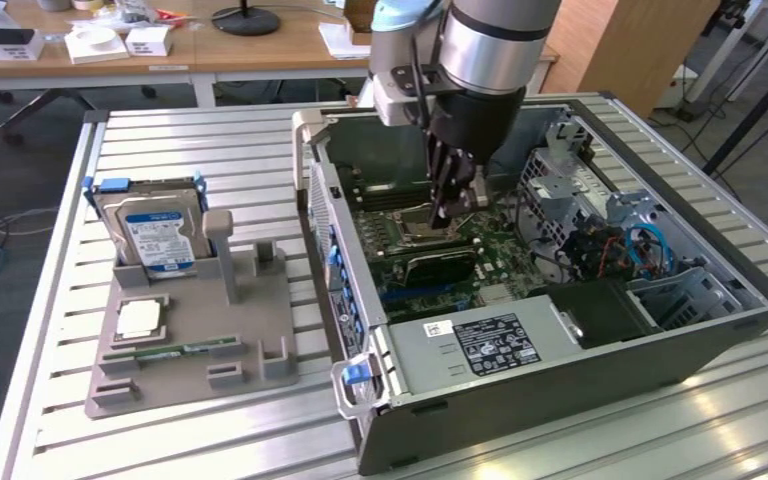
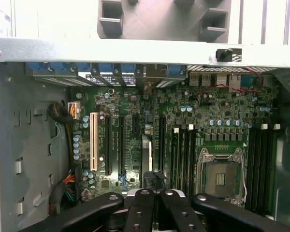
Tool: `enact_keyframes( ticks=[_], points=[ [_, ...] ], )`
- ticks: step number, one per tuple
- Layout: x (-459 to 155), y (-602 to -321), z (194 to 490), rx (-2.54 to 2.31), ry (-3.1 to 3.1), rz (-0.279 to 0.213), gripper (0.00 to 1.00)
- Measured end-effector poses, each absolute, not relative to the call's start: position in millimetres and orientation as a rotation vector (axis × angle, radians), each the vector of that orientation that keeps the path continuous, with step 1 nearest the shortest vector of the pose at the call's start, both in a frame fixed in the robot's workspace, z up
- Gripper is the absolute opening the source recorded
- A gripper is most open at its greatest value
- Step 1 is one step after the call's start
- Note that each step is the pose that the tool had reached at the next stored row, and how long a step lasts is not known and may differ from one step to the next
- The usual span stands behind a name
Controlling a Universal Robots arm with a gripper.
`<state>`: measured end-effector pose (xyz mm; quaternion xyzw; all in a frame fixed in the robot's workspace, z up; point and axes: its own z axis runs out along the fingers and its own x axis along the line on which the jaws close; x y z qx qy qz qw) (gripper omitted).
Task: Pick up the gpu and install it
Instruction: 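Press down on the gpu until it lock into place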
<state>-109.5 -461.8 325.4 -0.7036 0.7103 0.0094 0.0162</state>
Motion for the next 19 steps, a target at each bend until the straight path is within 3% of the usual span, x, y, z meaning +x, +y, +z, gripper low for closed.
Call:
enact_keyframes(
  ticks=[19],
  points=[
    [-109.5, -458.4, 310.7, -2.188, 2.209, 0.029, 0.1]
  ],
)
